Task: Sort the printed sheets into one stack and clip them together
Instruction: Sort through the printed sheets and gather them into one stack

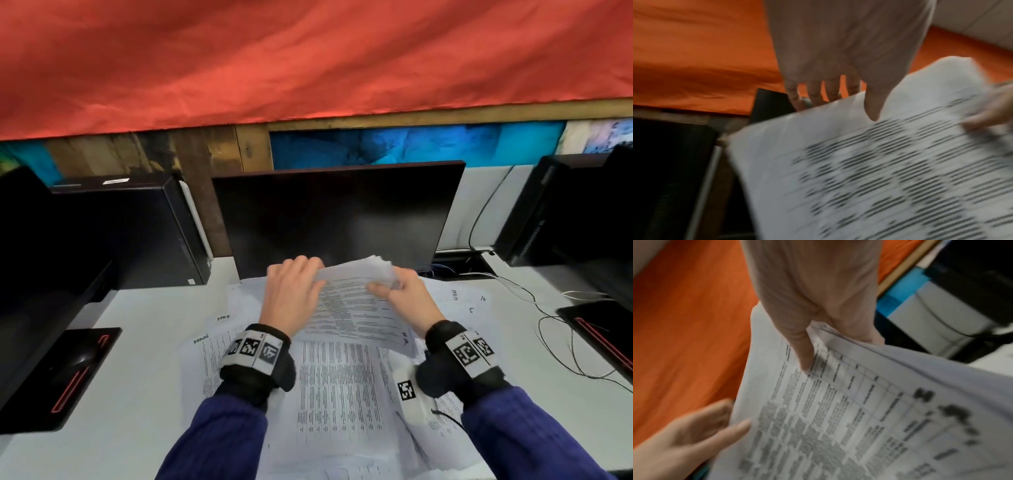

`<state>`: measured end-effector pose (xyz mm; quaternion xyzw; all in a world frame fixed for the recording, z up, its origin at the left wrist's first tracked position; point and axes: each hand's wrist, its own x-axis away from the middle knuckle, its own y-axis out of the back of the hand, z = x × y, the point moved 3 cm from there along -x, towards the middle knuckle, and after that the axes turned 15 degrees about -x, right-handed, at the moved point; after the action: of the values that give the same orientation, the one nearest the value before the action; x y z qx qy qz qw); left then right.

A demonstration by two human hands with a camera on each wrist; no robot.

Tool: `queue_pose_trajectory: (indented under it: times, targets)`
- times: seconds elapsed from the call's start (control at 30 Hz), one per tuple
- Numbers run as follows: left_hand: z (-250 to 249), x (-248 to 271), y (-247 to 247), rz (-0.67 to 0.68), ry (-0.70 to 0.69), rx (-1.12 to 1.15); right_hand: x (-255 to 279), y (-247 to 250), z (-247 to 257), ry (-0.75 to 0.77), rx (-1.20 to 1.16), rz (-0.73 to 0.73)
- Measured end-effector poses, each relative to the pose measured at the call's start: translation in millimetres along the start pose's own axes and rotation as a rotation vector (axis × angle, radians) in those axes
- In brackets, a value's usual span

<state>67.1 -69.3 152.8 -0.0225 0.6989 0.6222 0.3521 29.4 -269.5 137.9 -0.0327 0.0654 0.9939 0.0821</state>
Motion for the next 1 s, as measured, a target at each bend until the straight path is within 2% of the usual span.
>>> queue_pose_trajectory:
  times: [0.1, 0.13, 0.2, 0.23, 0.27, 0.37, 0.5, 0.6, 0.7, 0.8, 0.9, 1.0]
  targets:
    - [47, 12, -15, 0.071, 0.258, -0.103, 16, 19, -24, -0.107, -0.303, -0.083]
    - [60, 16, -18, 0.078, 0.373, 0.034, 20, 23, -30, -0.126, -0.375, -0.102]
    - [72, 26, -24, 0.068, 0.61, 0.594, 25, 26, -42, -0.154, -0.5, -0.143]
    - [71, 30, -27, 0.057, 0.692, 0.849, 26, 25, -48, -0.166, -0.563, -0.159]
    - [68, 32, -28, 0.045, 0.742, 1.007, 26, 22, -53, -0.179, -0.617, -0.17]
    - [54, 48, -42, 0.073, 0.819, 1.118, 29, 12, -66, -0.192, -0.657, -0.164]
    - [41, 75, -60, 0.081, 0.848, 1.053, 40, 2, -77, -0.173, -0.507, -0.175]
    - [33, 79, -57, 0.034, 0.902, 1.12, 44, 0, -79, -0.077, -0.368, -0.261]
    - [27, 71, -47, -0.012, 1.0, 1.138, 46, -2, -73, 0.164, -0.019, -0.305]
    - [32, 63, -54, -0.025, 1.126, 1.071, 49, -8, -68, 0.376, 0.467, -0.191]
    - [38, 57, -67, 0.001, 1.14, 0.911, 48, -6, -76, 0.359, 0.7, -0.097]
    - [39, 53, -69, 0.002, 1.083, 0.856, 43, -2, -80, 0.327, 0.713, -0.076]
